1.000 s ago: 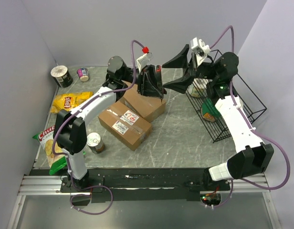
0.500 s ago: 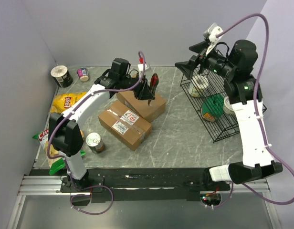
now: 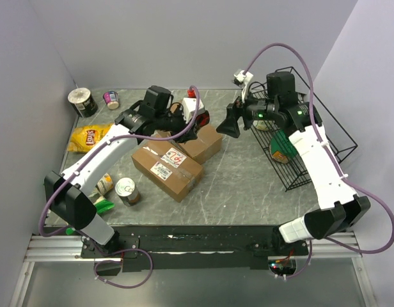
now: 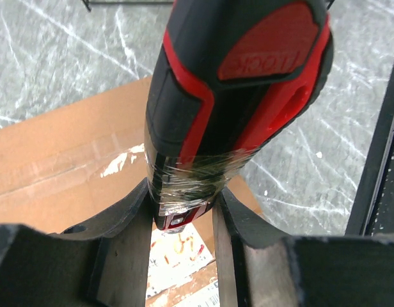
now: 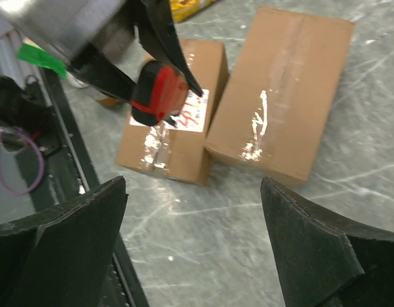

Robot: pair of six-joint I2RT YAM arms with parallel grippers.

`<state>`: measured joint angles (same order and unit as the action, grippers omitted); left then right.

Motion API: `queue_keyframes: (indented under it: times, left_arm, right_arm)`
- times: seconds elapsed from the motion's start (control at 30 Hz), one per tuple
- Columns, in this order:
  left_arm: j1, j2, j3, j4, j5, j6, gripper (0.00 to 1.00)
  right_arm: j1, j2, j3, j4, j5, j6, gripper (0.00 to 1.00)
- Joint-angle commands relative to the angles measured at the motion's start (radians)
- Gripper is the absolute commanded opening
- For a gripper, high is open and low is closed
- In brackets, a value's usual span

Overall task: Unpack the express box
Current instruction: Cut the express box at the center of the board.

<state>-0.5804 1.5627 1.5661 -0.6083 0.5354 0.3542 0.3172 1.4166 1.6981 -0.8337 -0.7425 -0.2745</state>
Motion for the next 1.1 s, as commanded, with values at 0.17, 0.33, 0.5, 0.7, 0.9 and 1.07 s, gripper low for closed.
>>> queue_keyframes:
  times: [0.17,0.33,0.5,0.7,0.9,1.07]
  left_arm:
    - [-0.009,-0.029,-0.003,0.035,-0.049,-0.017,0.01]
    - [-0.009,-0.029,0.005,0.045,-0.046,-0.043,0.01]
    - [-0.009,-0.035,0.003,0.051,-0.029,-0.063,0.01]
    - [-0.009,-0.038,0.003,0.056,-0.011,-0.075,0.01]
    - [-0.004,-0.035,0.020,0.079,0.000,-0.119,0.01]
    - [0.040,-0.033,0.006,0.094,0.113,-0.158,0.17]
  right_arm:
    - [0.072,0.034,0.074,0.105,-0.022,0.152,0.86]
    - [0.111,0.070,0.072,0.136,0.026,0.201,0.82]
    - [0.135,0.116,0.113,0.146,0.141,0.222,0.72]
    - [0.149,0.174,0.155,0.159,0.127,0.244,0.60]
    - [0.160,0.183,0.104,0.168,0.046,0.265,0.14]
    - [0.137,0.160,0.112,0.134,-0.078,0.149,0.00]
